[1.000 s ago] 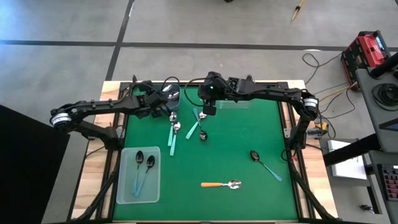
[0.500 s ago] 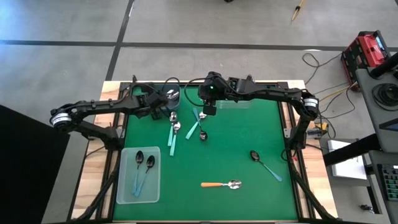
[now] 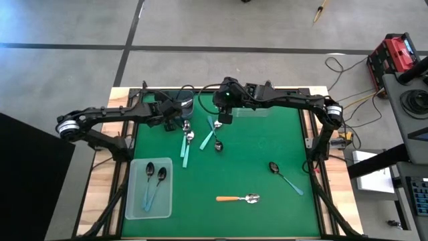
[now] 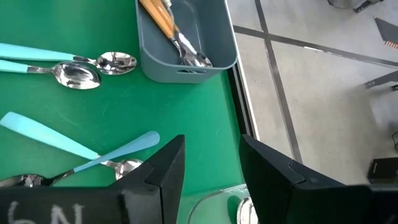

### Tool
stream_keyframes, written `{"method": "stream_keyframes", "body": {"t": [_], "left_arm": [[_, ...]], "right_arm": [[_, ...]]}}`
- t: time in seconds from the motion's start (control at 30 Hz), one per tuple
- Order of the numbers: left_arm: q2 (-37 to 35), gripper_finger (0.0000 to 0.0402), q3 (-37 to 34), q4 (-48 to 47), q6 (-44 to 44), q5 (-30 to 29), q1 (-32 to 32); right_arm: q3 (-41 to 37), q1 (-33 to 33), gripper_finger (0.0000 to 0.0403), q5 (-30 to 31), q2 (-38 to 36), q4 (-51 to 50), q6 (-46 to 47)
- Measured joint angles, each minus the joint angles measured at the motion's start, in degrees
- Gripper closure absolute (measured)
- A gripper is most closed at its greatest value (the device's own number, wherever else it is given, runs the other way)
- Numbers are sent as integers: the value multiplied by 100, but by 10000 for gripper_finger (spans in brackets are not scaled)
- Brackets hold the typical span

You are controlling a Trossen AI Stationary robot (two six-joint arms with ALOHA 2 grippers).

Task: Sort silverware by color (type)
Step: Put the yellow spoon into the gray bin

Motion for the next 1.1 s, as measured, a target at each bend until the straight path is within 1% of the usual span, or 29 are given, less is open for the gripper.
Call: {"method": "stream_keyframes", "body": {"t": [0.27,0.63,0.7,0.8,0.93,1.1], "left_arm": [[336,375,3,59,0,-69,0],[625,373,3,212,0,-90,0],[681,373,3,227,-2,-198,0],[736,372,3,364,-55,-554,0],[734,363,3,491,-60,-644,7],[731,340,4,542,-61,-640,17]], "right_arm": [[0,0,259,0,0,-26,53],[0,0,259,-2,0,-26,53],[0,0,259,-4,0,-26,53],[0,0,259,-10,0,-26,52],[0,0,259,-20,0,-26,51],[0,0,259,-19,2,-28,46]]}}
